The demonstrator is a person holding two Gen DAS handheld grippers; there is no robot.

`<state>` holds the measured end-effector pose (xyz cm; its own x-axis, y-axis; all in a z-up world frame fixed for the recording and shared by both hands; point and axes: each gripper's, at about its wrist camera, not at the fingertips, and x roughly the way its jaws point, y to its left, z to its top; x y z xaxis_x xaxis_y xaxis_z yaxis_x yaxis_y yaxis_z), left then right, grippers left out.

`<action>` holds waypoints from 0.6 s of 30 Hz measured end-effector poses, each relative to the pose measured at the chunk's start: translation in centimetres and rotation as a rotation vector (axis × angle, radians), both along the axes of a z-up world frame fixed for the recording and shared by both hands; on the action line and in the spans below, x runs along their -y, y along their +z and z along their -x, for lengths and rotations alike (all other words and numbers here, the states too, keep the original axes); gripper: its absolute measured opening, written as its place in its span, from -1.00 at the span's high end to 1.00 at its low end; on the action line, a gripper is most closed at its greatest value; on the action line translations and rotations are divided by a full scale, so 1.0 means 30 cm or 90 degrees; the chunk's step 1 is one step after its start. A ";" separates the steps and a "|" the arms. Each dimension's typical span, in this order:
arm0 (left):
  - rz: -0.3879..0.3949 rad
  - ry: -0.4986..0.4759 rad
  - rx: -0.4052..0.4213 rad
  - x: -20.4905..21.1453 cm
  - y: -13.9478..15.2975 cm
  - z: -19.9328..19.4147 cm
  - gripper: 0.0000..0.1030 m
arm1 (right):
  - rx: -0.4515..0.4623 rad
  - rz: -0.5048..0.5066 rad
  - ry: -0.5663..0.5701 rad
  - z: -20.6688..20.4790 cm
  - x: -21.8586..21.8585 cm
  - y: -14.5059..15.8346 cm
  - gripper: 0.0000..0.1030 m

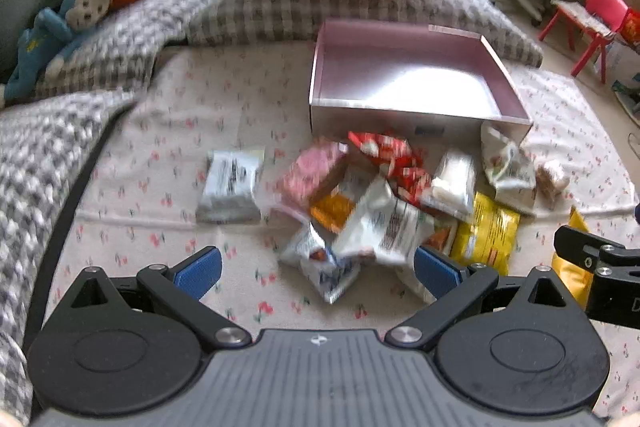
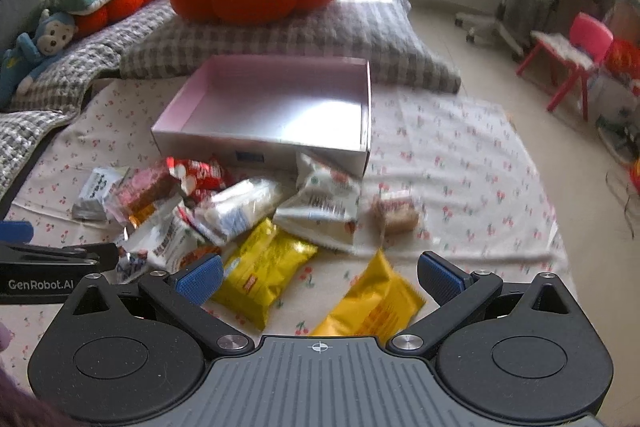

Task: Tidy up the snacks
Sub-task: 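Grasp the pink nougat bar with the left tool while the right tool grasps the white pecan bag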

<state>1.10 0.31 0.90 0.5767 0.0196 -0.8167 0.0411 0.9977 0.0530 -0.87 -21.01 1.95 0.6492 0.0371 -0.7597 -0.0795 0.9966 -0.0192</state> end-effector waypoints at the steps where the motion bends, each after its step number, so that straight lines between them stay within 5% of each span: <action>1: -0.010 -0.006 0.019 0.002 0.010 0.001 -0.99 | 0.013 0.003 0.007 -0.004 0.000 0.010 -1.00; 5: -0.025 -0.023 0.041 -0.004 0.038 -0.025 -0.99 | 0.023 -0.023 0.025 -0.036 0.022 0.043 -1.00; 10: 0.022 -0.046 0.018 -0.042 0.038 -0.076 -0.99 | 0.042 -0.028 0.042 -0.084 0.037 0.075 -1.00; 18: 0.065 -0.004 -0.040 -0.110 -0.032 -0.182 -0.85 | -0.044 -0.141 0.011 -0.203 0.097 -0.022 -1.00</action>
<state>6.57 3.61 -0.05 0.5243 -0.0691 -0.8487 0.0467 0.9975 -0.0524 5.23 -23.93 1.28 0.5934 0.2184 -0.7747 -0.0896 0.9744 0.2061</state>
